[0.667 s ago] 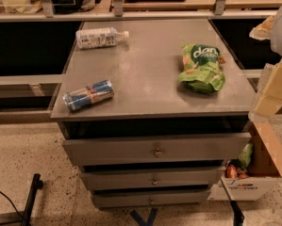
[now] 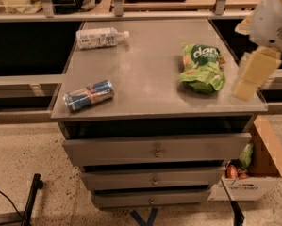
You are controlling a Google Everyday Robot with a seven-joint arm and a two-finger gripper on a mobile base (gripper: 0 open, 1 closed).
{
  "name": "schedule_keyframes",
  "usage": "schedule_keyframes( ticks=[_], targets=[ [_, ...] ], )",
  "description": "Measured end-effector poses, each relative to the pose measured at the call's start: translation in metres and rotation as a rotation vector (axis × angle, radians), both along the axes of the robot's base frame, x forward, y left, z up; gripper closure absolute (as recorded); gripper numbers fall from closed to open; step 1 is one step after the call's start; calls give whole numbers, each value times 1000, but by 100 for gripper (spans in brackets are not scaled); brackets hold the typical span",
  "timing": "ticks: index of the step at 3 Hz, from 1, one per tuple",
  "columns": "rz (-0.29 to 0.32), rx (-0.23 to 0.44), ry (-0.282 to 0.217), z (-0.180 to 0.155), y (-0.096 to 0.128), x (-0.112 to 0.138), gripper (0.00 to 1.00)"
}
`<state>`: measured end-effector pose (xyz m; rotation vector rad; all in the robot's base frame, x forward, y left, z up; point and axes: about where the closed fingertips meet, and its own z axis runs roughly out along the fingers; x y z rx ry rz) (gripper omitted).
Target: Pick green rice chip bag
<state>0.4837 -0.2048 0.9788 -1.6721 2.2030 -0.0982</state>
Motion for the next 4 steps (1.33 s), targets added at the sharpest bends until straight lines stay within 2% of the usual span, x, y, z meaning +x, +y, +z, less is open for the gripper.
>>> schedule_keyframes(
  ticks=[1, 2, 3, 4],
  targets=[
    [6, 19, 6, -8, 6, 20, 0],
    [-5, 0, -15, -7, 6, 27, 0],
    [-52, -2, -65, -7, 2, 55, 0],
    [-150, -12, -106, -11, -6, 89, 0]
  ],
)
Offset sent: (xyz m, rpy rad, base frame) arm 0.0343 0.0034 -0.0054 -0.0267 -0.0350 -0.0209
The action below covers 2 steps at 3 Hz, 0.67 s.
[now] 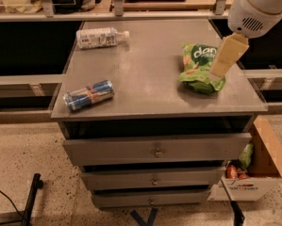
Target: Pick green rice chip bag
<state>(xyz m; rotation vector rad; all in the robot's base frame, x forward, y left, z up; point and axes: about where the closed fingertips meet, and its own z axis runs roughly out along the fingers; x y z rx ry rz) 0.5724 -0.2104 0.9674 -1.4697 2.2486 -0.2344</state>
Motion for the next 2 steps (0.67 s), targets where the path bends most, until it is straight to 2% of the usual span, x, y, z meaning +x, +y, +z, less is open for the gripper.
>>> schedule_keyframes(
  ticks=[1, 2],
  targets=[
    [-144, 61, 2, -9, -8, 28, 0],
    [-235, 131, 38, -28, -8, 53, 0]
  ],
)
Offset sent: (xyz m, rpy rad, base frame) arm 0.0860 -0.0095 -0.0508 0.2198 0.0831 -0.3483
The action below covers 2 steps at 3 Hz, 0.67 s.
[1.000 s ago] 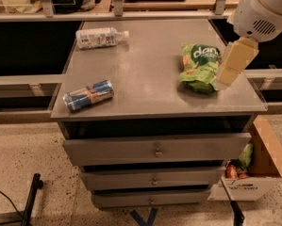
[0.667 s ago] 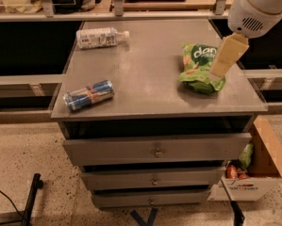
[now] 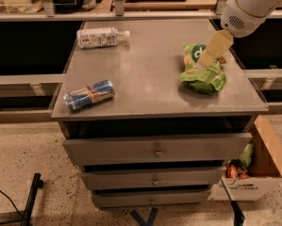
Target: Pick green rice chip bag
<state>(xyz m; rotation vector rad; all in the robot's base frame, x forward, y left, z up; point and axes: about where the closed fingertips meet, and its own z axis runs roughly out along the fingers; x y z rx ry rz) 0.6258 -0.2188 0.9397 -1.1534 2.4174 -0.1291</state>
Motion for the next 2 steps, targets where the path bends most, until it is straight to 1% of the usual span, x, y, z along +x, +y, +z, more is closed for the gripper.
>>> schedule_keyframes(
  ticks=[1, 2],
  targets=[
    [-76, 49, 43, -26, 0, 20, 0],
    [-125, 120, 81, -56, 3, 30, 0]
  ],
)
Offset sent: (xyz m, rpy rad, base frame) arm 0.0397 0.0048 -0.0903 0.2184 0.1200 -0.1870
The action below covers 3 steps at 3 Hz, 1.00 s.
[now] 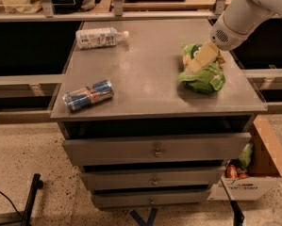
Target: Pick green rice chip bag
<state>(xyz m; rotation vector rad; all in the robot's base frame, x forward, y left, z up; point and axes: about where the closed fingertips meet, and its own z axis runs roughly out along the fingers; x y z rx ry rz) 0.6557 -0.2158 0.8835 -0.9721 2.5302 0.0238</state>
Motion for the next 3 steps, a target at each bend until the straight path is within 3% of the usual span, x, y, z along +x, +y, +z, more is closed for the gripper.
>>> schedule_keyframes(
  ticks=[1, 3],
  targets=[
    [-16, 51, 33, -24, 6, 7, 0],
    [5, 64, 87, -50, 22, -5, 41]
  ],
)
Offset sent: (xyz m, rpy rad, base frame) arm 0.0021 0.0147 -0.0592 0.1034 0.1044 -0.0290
